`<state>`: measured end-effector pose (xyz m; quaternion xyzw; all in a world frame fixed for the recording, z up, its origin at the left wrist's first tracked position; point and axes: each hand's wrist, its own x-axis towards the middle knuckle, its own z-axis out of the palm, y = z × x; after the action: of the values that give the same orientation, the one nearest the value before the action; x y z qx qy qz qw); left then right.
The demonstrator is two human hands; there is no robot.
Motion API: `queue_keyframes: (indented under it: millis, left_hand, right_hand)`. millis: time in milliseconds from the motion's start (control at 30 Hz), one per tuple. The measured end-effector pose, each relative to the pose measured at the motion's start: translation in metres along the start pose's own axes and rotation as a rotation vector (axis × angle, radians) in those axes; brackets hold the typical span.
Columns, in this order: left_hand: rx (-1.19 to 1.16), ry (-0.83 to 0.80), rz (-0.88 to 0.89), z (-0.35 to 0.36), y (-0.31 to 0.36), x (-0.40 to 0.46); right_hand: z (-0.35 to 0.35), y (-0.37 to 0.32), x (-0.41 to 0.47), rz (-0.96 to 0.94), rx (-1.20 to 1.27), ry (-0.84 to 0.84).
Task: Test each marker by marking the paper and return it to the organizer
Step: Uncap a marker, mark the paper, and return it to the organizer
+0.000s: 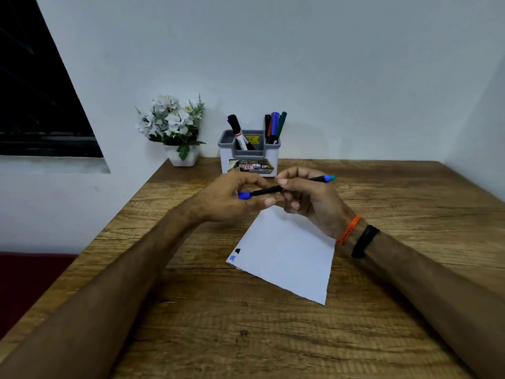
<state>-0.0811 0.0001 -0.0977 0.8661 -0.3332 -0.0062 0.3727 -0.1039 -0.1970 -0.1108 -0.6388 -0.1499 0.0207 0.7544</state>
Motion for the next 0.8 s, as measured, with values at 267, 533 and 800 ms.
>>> queue_keyframes:
  millis: [267,533,800]
  left_hand:
    - [0.078,-0.133,-0.176,-0.009,-0.028,-0.003]
    - [0.108,-0.215,-0.109,-0.009,-0.03,-0.005]
    - [0.135,-0.224,-0.135,-0.007,-0.029,-0.004]
  right_hand:
    - [0.003,0.001,-0.008,0.118,-0.018,-0.219]
    - [0.024,0.01,-0.021,0.142,-0.152,-0.247]
    - [0.036,0.01,-0.031,0.129,-0.312,-0.157]
